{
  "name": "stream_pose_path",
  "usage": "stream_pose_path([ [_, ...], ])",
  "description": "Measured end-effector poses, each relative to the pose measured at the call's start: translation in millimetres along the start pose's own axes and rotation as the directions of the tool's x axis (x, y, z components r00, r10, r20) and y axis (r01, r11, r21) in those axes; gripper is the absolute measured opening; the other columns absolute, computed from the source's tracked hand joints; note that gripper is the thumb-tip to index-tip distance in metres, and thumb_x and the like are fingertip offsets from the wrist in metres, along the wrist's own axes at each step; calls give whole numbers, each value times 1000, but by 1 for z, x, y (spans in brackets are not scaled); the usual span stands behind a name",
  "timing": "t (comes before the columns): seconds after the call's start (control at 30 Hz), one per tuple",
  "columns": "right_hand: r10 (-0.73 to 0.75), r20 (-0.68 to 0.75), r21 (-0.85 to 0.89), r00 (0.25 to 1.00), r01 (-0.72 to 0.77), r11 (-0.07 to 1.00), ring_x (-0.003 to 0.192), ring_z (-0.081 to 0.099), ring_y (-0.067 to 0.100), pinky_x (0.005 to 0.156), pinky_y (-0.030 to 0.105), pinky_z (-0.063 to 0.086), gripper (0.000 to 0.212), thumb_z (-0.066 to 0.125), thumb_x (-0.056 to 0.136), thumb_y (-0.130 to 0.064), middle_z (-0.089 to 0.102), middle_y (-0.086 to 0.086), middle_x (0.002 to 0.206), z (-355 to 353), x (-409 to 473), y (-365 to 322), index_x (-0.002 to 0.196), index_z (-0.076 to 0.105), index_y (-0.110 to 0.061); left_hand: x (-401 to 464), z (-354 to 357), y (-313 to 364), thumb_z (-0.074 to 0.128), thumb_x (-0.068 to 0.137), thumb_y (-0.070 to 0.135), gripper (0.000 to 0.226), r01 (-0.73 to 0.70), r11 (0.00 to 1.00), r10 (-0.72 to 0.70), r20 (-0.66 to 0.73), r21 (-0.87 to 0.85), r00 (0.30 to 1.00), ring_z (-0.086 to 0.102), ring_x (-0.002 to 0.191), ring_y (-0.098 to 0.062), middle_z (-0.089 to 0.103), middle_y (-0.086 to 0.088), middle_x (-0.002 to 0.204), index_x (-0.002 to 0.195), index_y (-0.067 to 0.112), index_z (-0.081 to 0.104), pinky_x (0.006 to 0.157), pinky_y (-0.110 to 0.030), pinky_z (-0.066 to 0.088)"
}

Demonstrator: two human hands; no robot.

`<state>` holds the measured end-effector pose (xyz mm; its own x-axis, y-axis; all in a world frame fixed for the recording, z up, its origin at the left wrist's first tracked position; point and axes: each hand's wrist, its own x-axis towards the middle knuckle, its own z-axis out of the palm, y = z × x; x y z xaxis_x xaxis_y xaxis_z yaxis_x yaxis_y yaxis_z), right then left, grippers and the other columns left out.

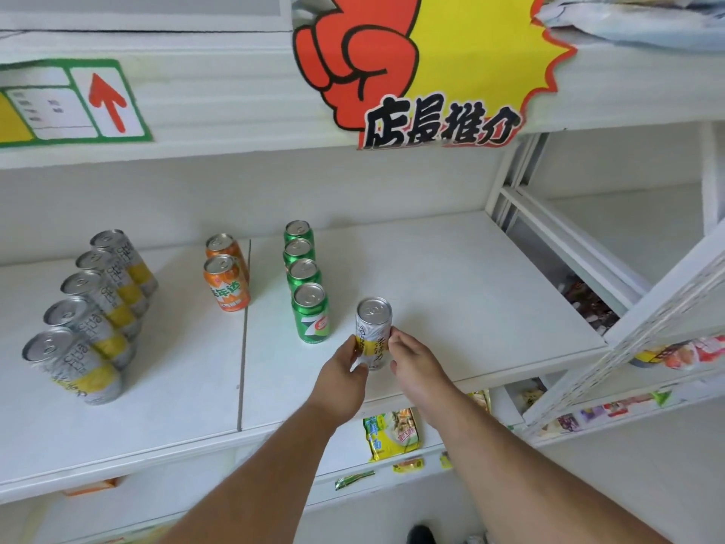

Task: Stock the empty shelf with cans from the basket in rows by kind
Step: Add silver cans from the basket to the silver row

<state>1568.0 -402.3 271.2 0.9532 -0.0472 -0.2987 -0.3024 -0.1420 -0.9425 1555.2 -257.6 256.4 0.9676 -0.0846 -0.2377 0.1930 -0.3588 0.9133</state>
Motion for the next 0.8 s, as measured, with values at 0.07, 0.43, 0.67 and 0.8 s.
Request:
stream_pose_path([
  [0.07, -15, 0, 27, 1000, 15, 1000, 108, 62, 1, 118, 43, 41, 46, 43, 110, -23, 68, -32, 102, -10, 7, 3, 89, 74, -51, 4, 10, 5, 45, 89, 12, 60, -11, 1000, 11, 7, -14, 1000, 51, 130, 3, 60, 20, 136, 144, 35, 49, 116, -30, 36],
  [0.43, -52, 118, 81, 992, 42, 996, 133, 44, 49, 113, 68, 34, 28, 45, 109, -22, 52, 33, 135, -35, 19, 27, 102, 70, -31, 2, 25, 11, 45, 99, 0, 56, 24, 997, -30, -78, -68, 997, 50, 125, 0, 57, 18, 132, 144, 33, 49, 106, -19, 32],
  [0.67, -37, 108, 94, 994, 27, 995, 128, 62, 12, 118, 46, 42, 43, 47, 108, -30, 74, -17, 119, -29, 32, 34, 93, 75, -60, 8, 23, 2, 44, 102, 8, 48, -4, 997, 0, -53, -76, 999, 52, 120, 13, 61, 30, 126, 131, 46, 51, 97, -9, 34],
  [0.8, -30, 96, 64, 995, 24, 998, 129, 63, 19, 117, 48, 43, 28, 50, 100, -50, 75, -7, 123, -24, 42, 30, 92, 76, -58, 18, 19, 3, 43, 103, 12, 46, -21, 999, 20, -24, -49, 1000, 52, 120, 7, 60, 25, 128, 135, 45, 48, 91, -3, 33],
])
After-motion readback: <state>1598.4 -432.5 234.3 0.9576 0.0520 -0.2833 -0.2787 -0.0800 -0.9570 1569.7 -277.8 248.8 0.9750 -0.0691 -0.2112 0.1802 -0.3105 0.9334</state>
